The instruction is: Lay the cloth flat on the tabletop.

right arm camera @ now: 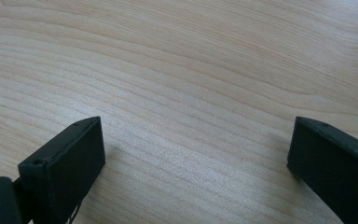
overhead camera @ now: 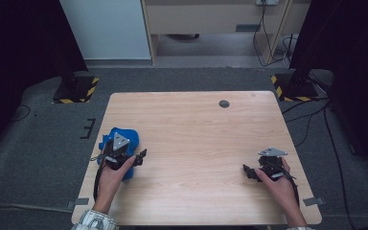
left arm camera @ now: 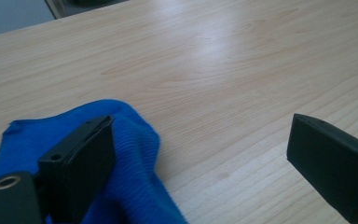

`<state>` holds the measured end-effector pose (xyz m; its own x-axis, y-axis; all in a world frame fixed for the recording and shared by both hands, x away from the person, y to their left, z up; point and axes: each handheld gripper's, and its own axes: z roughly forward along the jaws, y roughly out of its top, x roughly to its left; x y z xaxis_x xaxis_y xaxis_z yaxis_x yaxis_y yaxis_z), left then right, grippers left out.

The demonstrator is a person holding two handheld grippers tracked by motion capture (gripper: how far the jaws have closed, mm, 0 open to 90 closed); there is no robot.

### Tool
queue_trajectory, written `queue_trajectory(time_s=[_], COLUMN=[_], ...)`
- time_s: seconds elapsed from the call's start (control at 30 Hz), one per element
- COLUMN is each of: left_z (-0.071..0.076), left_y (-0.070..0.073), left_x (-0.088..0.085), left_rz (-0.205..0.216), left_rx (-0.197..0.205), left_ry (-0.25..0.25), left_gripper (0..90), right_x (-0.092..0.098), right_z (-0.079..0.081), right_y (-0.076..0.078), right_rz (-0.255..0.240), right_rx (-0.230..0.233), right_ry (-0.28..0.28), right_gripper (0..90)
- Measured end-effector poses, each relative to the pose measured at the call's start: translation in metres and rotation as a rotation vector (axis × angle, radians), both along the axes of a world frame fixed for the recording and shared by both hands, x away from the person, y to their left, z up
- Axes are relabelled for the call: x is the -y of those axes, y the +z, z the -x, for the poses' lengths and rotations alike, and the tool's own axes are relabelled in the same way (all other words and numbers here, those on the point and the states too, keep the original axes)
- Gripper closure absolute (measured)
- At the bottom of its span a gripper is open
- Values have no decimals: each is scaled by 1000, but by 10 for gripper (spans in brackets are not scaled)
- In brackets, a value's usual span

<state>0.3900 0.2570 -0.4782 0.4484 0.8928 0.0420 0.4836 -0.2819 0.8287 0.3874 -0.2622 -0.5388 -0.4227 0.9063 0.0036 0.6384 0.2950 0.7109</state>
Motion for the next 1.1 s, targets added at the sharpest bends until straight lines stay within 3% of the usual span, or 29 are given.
queue_trajectory(time_s=[0.17, 0.27, 0.47, 0.67, 0.9, 1.03, 1.1], left_z=[1, 2, 2, -4, -15, -20, -21], left_y=[8, 10, 11, -3, -31, -41, -43], left_x=[-13, -23, -37, -50, -52, -54, -55], left_rz=[36, 36, 52, 23, -43, -57, -42], left_rx=[28, 39, 36, -10, -123, -169, -186], left_ry=[33, 58, 87, 120, 125, 118, 118], left_gripper=[71, 72, 67, 61, 61, 96, 117], right_x=[0, 0, 0, 0, -1, -1, -1], right_z=[0, 0, 0, 0, 1, 1, 1], right_y=[0, 0, 0, 0, 0, 0, 0], right_rz=[0, 0, 0, 0, 1, 3, 2], right_rx=[-1, 0, 0, 0, -2, 0, -2], right_ry=[-1, 0, 0, -1, -1, 1, 0], right_gripper=[40, 40, 39, 39, 39, 39, 39])
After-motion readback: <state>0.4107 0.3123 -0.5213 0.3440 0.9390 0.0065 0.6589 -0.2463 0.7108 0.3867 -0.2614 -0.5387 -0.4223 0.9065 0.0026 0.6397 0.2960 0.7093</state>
